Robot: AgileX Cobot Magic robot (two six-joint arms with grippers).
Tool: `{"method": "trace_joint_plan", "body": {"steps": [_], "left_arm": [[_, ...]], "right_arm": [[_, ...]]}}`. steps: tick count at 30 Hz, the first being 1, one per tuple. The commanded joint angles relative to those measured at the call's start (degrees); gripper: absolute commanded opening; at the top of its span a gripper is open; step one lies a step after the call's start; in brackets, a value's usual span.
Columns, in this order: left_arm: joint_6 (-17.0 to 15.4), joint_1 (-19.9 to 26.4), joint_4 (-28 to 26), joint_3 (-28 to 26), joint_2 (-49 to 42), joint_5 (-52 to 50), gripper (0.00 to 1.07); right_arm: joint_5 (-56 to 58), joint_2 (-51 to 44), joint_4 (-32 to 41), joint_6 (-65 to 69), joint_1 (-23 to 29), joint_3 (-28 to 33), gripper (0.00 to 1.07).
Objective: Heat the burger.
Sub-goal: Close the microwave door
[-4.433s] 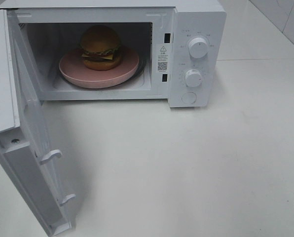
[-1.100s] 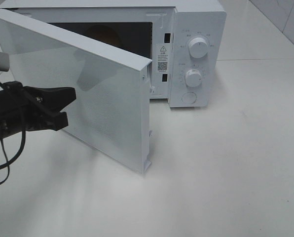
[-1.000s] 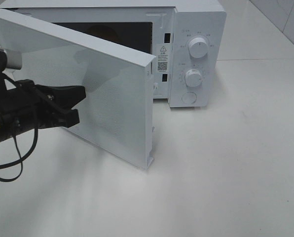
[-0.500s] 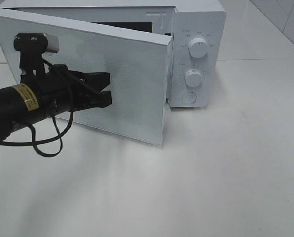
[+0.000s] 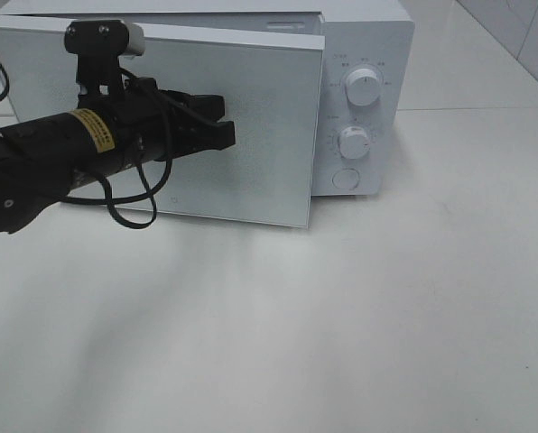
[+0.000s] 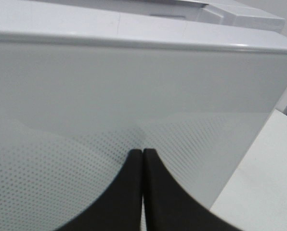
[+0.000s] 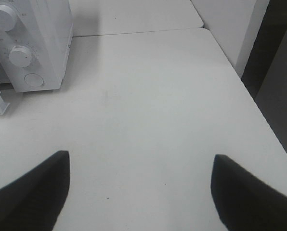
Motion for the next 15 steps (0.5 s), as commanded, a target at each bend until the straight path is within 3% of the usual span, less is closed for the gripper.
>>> {"method": "trace_joint_plan", "body": {"steps": [1, 9, 15], "left_arm": [[-0.06, -0.29, -0.57, -2.18, 0.86, 1.26, 0.00], [0.00, -0.29, -1.72, -8.48, 5.04, 2.35, 0.00], [0.29, -0.29, -5.90, -13.18, 8.59, 2.86, 0.00]], "right_arm": [[-0.57, -1.43, -0.11, -0.69, -0.17, 0.06, 0.76], [-0.57, -1.43, -0.11, -0.69, -0.17, 0.06, 0.76], [-0.57, -1.43, -0.11, -0.69, -0.17, 0.06, 0.76]]}}
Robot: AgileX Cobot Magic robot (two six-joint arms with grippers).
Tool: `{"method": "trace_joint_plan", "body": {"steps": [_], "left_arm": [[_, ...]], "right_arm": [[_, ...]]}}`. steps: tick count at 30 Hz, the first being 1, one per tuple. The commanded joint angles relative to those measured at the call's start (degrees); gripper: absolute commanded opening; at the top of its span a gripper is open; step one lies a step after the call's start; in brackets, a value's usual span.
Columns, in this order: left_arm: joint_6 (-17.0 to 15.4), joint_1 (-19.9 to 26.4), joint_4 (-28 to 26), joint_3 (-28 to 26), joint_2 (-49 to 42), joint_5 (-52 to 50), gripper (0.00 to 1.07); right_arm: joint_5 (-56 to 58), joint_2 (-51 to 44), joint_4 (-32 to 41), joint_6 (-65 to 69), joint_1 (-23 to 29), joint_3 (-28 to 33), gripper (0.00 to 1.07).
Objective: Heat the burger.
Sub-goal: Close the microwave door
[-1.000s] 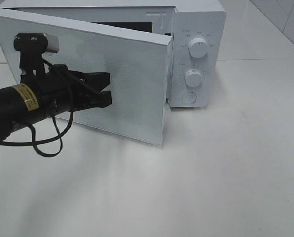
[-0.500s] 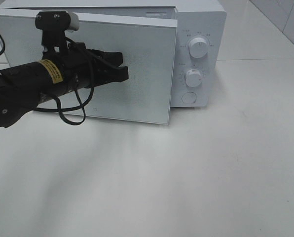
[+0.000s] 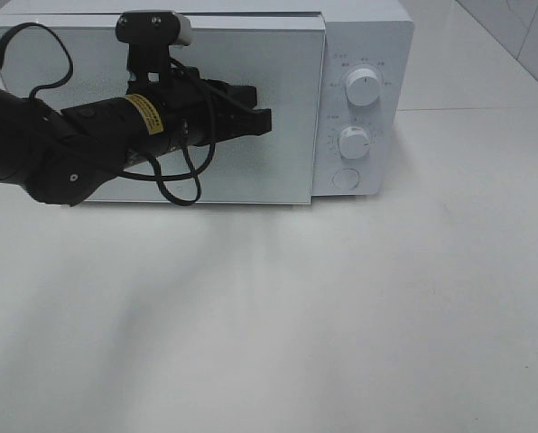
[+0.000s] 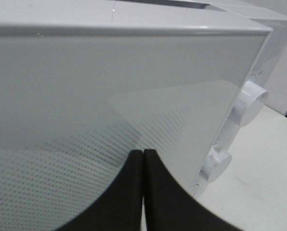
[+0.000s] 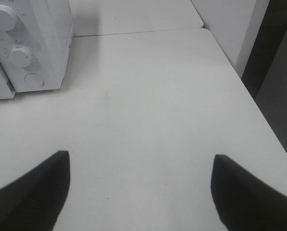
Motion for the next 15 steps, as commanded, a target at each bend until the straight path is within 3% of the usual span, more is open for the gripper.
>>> {"method": "trace_joint_plan", "body": {"steps": [1, 5, 7, 15], "left_arm": [[0.17, 0.74, -6.59, -3.21, 1.43, 0.40, 0.00], [0.63, 0.74, -8.88, -5.04, 2.41, 2.12, 0.00], [4.64, 0.74, -12.55, -7.22, 3.78, 2.64, 0.00], [9.63, -0.69, -16.67, -8.65, 3.32, 8.59, 0.00]], "right_arm": [[-0.57, -1.43, -0.11, -0.69, -0.17, 0.06, 0.76], [-0.57, -1.43, -0.11, -0.69, -0.17, 0.06, 0.76], [-0.57, -1.43, -0.11, -0.69, -0.17, 0.06, 0.76], [-0.57, -1.43, -0.11, -0.69, -0.17, 0.06, 0.76]]}}
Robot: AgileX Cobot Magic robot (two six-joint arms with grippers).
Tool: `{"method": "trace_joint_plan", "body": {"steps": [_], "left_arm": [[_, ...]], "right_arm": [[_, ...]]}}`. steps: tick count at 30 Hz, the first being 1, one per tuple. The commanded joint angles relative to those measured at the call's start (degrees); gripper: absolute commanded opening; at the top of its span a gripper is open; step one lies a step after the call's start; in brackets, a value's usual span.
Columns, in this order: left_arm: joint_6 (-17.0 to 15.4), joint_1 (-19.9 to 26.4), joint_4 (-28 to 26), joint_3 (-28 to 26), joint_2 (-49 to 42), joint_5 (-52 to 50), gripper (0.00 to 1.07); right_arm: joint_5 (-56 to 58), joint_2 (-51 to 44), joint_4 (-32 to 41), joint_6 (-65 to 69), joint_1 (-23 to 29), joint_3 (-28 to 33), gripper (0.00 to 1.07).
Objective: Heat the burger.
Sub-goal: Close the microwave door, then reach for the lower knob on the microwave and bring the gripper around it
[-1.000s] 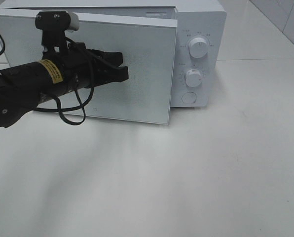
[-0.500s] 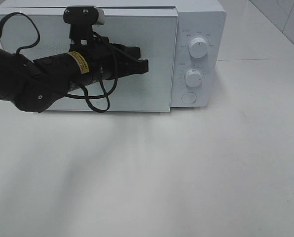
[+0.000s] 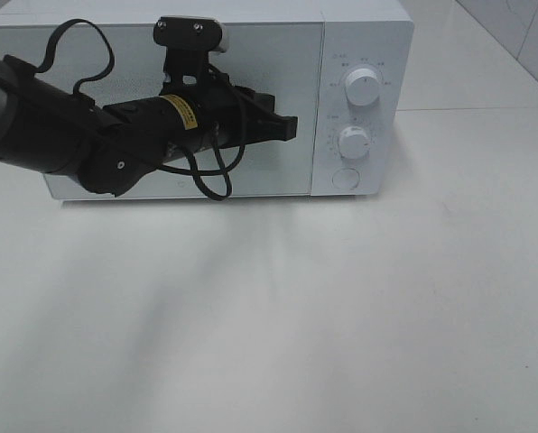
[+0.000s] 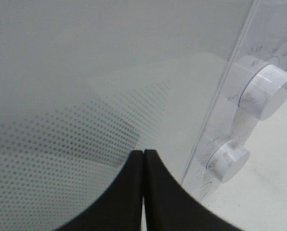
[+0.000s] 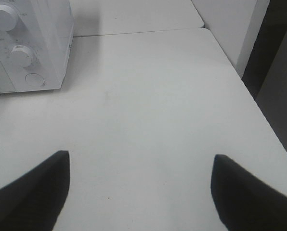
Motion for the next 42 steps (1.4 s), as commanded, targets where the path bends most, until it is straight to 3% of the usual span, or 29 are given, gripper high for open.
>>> {"method": "trace_joint_plan", "body": {"steps": [1, 10, 19, 20, 21, 22, 23, 24, 25, 26, 27, 28, 29, 42], "left_arm": [[1.43, 1.72, -9.05, -2.06, -0.69, 1.15, 0.00], [2.35, -1.55, -7.79, -0.23, -6.13, 16.96, 0.00], [2.35, -4.47, -7.79, -0.17, -11.92, 41.08, 0.00], [2.35, -4.53, -7.79, -0.23, -12.61, 47.33, 0.10], [2.35, -4.53, -7.79, -0.23, -12.61, 47.33, 0.10], [2.35, -4.53, -7.79, -0.23, -12.83, 49.73, 0.19], [2.35, -4.53, -7.79, -0.23, -13.41, 55.23, 0.44], [2.35, -4.53, -7.79, -0.23, -13.41, 55.23, 0.44], [2.29, -4.53, -7.85, -0.23, -13.92, 59.42, 0.70], [2.29, -4.53, -7.85, -0.23, -14.15, 61.36, 0.80], [2.29, -4.53, -7.85, -0.23, -14.15, 61.36, 0.80], [2.29, -4.53, -7.85, -0.23, -14.78, 65.15, 0.98], [2.29, -4.53, -7.85, -0.23, -15.24, 66.75, 1.03], [2.52, -4.47, -7.96, -0.29, -22.29, 86.00, 1.02]], "right_arm": [[-0.57, -1.43, -0.23, -0.69, -0.17, 0.06, 0.76], [-0.57, -1.43, -0.23, -0.69, -0.17, 0.06, 0.76], [-0.57, -1.43, -0.23, -0.69, -0.17, 0.06, 0.76], [-0.57, -1.43, -0.23, -0.69, -0.17, 0.06, 0.76], [-0.57, -1.43, -0.23, -0.69, -0.17, 0.06, 0.76], [-0.57, -1.43, -0.23, -0.69, -0.17, 0.06, 0.76], [-0.57, -1.43, -0.23, -0.69, -0.17, 0.06, 0.76], [-0.57, -1.43, -0.23, -0.69, -0.17, 0.06, 0.76], [-0.57, -1.43, -0.23, -0.69, -0.17, 0.06, 0.76], [-0.57, -1.43, -0.23, -0.69, -0.17, 0.06, 0.76], [-0.57, -1.43, -0.23, -0.69, -0.17, 0.06, 0.76], [-0.57, -1.43, -0.23, -0.69, -0.17, 0.06, 0.76], [-0.57, -1.43, -0.23, -0.69, -0.17, 0.06, 0.76], [-0.57, -1.43, -0.23, -0.69, -0.17, 0.06, 0.76]]}}
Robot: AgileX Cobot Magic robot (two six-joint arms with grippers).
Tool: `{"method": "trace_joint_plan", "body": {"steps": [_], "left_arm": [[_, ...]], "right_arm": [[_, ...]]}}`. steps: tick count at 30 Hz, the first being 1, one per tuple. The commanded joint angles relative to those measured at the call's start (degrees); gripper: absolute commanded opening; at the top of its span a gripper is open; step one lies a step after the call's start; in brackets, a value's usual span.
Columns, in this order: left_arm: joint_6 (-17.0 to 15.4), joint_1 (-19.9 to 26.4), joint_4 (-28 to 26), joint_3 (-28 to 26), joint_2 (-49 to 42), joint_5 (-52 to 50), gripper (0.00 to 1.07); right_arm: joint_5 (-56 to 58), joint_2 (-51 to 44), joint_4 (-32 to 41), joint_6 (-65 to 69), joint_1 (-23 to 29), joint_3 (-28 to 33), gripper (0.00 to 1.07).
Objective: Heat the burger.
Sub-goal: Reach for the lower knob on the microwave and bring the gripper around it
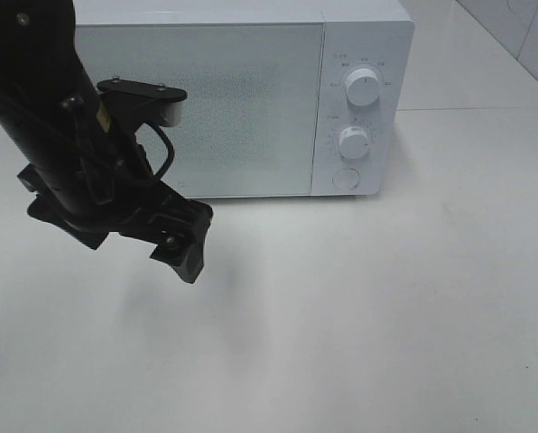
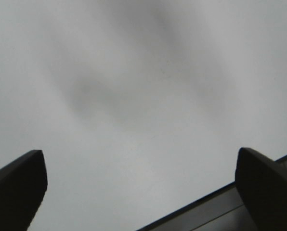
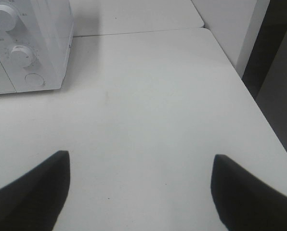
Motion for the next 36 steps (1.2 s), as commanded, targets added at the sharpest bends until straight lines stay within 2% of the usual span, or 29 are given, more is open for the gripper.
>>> {"method": "trace_joint_plan", "body": {"steps": [1, 7, 9, 11, 13, 15, 16, 19, 21, 22, 23, 25, 27, 30, 32, 36], "left_arm": [[0.29, 0.17, -0.29, 0.23, -2.12, 4.93, 1.02], [1.95, 4.35, -0.34, 0.29, -4.35, 8.94, 1.01], [3.21, 8.25, -0.63, 0.29, -5.67, 10.20, 1.01], [3.61, 9.51, -0.92, 0.29, -6.02, 10.66, 1.01], [5.73, 16.16, -1.26, 0.29, -6.99, 12.66, 1.01], [6.19, 17.48, -1.32, 0.29, -7.22, 13.12, 1.01], [6.30, 20.34, -1.32, 0.29, -7.91, 14.21, 1.01], [6.42, 21.89, -1.32, 0.29, -8.14, 14.84, 1.01], [7.22, 25.95, -1.32, 1.20, -9.74, 15.81, 1.01], [7.22, 25.95, -1.32, 1.20, -9.74, 15.81, 1.01], [7.39, 28.19, -1.49, 3.21, -11.00, 15.70, 1.01], [7.33, 29.16, -1.49, 4.24, -11.69, 15.64, 1.01], [7.33, 32.20, -2.18, 9.63, -15.53, 15.70, 1.01], [7.33, 32.49, -1.95, 11.12, -16.73, 15.70, 1.01], [7.33, 32.54, -0.69, 16.16, -21.26, 15.70, 1.01], [7.33, 32.54, -0.57, 19.37, -25.04, 15.81, 1.01]], "right_arm": [[-0.57, -1.43, -0.23, -0.69, -0.17, 0.06, 0.76], [-0.57, -1.43, -0.23, -0.63, -0.17, 0.06, 0.76], [-0.57, -1.43, -0.23, -0.63, -0.17, 0.06, 0.76], [-0.57, -1.43, -0.23, -0.63, -0.17, 0.06, 0.76], [-0.57, -1.43, -0.23, -0.63, -0.17, 0.06, 0.76], [-0.57, -1.43, -0.23, -0.63, -0.17, 0.06, 0.76], [-0.57, -1.43, -0.23, -0.63, -0.17, 0.06, 0.76], [-0.57, -1.43, -0.23, -0.63, -0.17, 0.06, 0.76], [-0.57, -1.43, -0.23, -0.63, -0.17, 0.06, 0.76], [-0.57, -1.43, -0.23, -0.63, -0.17, 0.06, 0.76], [-0.57, -1.43, -0.23, -0.63, -0.17, 0.06, 0.76], [-0.57, -1.43, -0.23, -0.63, -0.17, 0.06, 0.76], [-0.57, -1.43, -0.23, -0.63, -0.17, 0.06, 0.76], [-0.57, -1.43, -0.23, -0.63, -0.17, 0.06, 0.76], [-0.57, -1.43, -0.23, -0.69, -0.17, 0.06, 0.76], [-0.57, -1.43, -0.23, -0.69, -0.17, 0.06, 0.76]]}}
